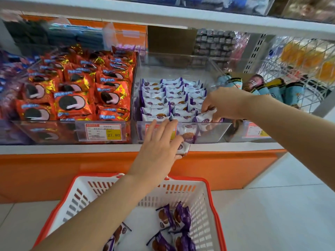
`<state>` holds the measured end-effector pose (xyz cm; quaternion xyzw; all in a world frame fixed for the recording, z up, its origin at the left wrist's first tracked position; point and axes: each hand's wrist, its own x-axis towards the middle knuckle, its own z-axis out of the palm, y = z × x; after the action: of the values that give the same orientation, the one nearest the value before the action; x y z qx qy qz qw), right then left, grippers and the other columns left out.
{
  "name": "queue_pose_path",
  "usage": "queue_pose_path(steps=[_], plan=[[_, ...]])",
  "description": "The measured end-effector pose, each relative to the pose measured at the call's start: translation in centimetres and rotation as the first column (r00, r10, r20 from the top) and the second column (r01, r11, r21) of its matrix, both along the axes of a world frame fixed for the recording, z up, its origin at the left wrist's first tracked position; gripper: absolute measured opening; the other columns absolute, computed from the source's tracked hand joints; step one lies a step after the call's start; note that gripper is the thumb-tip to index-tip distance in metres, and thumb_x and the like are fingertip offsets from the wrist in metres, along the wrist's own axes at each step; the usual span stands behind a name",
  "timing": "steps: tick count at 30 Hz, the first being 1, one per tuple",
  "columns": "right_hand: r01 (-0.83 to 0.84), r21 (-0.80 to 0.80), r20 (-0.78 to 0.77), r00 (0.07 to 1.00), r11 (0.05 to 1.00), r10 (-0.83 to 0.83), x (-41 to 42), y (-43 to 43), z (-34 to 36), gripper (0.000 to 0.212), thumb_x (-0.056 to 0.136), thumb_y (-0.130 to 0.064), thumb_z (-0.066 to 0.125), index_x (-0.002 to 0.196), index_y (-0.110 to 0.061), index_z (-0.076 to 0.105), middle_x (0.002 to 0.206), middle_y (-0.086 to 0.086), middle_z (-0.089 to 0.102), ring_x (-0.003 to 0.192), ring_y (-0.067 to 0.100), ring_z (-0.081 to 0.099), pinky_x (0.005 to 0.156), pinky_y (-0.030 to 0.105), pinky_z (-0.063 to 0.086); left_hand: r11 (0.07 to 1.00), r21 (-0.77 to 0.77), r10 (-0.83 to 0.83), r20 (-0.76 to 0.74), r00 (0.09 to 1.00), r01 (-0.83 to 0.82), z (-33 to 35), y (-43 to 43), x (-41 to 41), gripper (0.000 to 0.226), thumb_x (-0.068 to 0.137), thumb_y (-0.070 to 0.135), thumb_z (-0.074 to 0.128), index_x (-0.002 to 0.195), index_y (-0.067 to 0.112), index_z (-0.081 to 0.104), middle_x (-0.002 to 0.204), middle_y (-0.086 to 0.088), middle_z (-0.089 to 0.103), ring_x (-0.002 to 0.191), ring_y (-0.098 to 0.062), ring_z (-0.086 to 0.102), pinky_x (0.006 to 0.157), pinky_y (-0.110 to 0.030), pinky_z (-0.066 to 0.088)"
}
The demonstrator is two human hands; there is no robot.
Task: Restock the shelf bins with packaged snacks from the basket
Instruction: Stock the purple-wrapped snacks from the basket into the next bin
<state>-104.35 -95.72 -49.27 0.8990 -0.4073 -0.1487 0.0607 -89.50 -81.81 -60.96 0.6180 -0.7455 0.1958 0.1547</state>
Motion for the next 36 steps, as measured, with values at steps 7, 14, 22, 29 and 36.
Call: queue_pose_path(steps=[7,14,22,29,36], plan=[[-0.024,0.167,-0.087,0.995,0.986,0.039,-0.5,-1.7,-1.7,0.035,0.089,-0.023,0.063,0.123,-0.013,0.062,0.111,0.005,0.064,0.093,0.016,0.052,0.081,0.026,0.039,1.000,-0.024,0.012,-0.006,1.000,-0.012,-0.2,-0.1,-0.1,0.049,0.061,0.036,0.084,0.101,0.011,0.069,0.127,-0.018,0.057,0.121,-0.036,0.053,0.106,-0.055,0.028],[-0.050,0.056,0.090,0.995,0.997,0.045,-1.2,-0.9,-1.4,0.024,0.087,-0.013,0.065,0.109,-0.020,0.068,0.107,-0.004,0.068,0.095,0.015,0.062,0.090,0.030,0.048,1.000,-0.014,0.026,-0.018,0.999,-0.027,-0.4,-0.3,-0.2,0.050,0.062,0.030,0.087,0.103,0.009,0.069,0.129,-0.019,0.056,0.123,-0.036,0.051,0.107,-0.056,0.029],[-0.042,0.121,0.059,0.998,0.992,0.035,0.3,-1.9,-2.6,0.013,0.084,-0.008,0.066,0.095,-0.013,0.071,0.097,-0.001,0.065,0.097,0.018,0.059,0.086,0.028,0.048,0.999,0.005,0.047,-0.011,0.999,-0.047,-0.2,-0.2,-0.5,0.051,0.060,0.033,0.087,0.101,0.009,0.069,0.128,-0.019,0.057,0.121,-0.037,0.052,0.106,-0.055,0.026],[-0.048,0.198,0.104,0.994,0.979,0.028,-0.2,-2.2,-2.4,0.022,0.090,-0.007,0.057,0.103,-0.015,0.073,0.099,-0.003,0.068,0.095,0.015,0.061,0.090,0.025,0.045,0.999,0.027,0.046,-0.033,0.998,-0.046,0.1,-0.1,-0.6,0.051,0.060,0.031,0.088,0.101,0.007,0.069,0.128,-0.020,0.056,0.121,-0.038,0.052,0.106,-0.057,0.029],[-0.021,-0.004,0.458,0.889,1.000,0.020,-2.2,1.9,-3.7,0.028,0.100,-0.020,0.043,0.124,-0.021,0.057,0.119,-0.003,0.063,0.102,0.015,0.062,0.091,0.036,0.050,0.996,0.074,-0.031,-0.265,0.964,0.053,1.0,0.5,-0.4,0.041,0.076,0.037,0.074,0.108,0.013,0.065,0.132,-0.010,0.052,0.128,-0.024,0.036,0.113,-0.045,0.020]])
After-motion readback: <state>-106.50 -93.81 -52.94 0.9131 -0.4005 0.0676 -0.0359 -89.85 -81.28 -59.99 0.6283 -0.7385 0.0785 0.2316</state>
